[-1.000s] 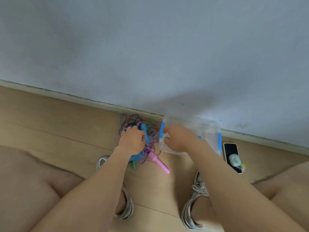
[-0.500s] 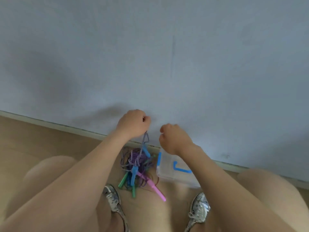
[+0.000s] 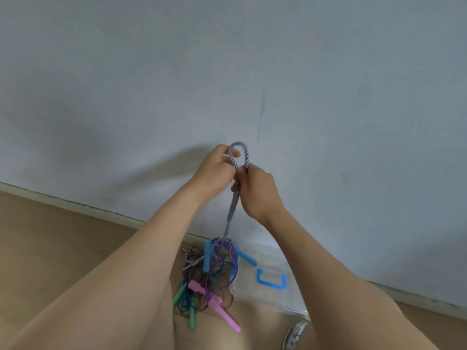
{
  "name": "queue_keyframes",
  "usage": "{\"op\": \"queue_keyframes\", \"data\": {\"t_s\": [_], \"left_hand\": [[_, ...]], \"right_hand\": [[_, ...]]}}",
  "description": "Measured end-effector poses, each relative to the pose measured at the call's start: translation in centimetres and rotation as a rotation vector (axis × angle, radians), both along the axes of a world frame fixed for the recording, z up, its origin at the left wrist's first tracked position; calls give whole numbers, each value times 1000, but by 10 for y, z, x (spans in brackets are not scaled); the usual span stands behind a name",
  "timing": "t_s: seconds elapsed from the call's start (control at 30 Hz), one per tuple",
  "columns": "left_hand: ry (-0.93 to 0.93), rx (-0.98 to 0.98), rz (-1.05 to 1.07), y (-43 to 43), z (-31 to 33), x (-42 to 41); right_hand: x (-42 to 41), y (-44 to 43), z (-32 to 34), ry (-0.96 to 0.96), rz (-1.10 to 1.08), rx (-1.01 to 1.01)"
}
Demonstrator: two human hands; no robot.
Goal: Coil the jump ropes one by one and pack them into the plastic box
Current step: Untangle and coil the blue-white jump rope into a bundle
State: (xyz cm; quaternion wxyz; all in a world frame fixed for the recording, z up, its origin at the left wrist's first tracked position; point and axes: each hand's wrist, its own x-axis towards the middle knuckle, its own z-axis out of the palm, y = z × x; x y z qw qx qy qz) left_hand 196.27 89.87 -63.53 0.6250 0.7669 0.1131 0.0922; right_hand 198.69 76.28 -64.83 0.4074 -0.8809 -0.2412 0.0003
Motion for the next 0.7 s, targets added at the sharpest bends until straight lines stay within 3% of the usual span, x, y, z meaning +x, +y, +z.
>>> {"op": "queue_keyframes", "data": {"t_s": [0.07, 0.2, 0.33, 0.47, 0.57, 0.7], "left_hand": [[76, 60, -179, 3, -10, 5], [284, 450, -488, 2, -24, 4], [374, 759, -508, 7, -42, 5], [389, 814, -426, 13, -51, 2], [292, 795, -325, 11, -50, 1], [225, 612, -244, 10, -43, -2]], "right_hand": [[-3, 7, 12, -100, -129, 165], [-12, 4, 40, -207, -108, 481], [-18, -22, 51, -215, -144, 723], [-26, -41, 53, -111, -207, 909], [-25, -47, 52, -75, -246, 780], [-8, -54, 28, -99, -308, 230]]}}
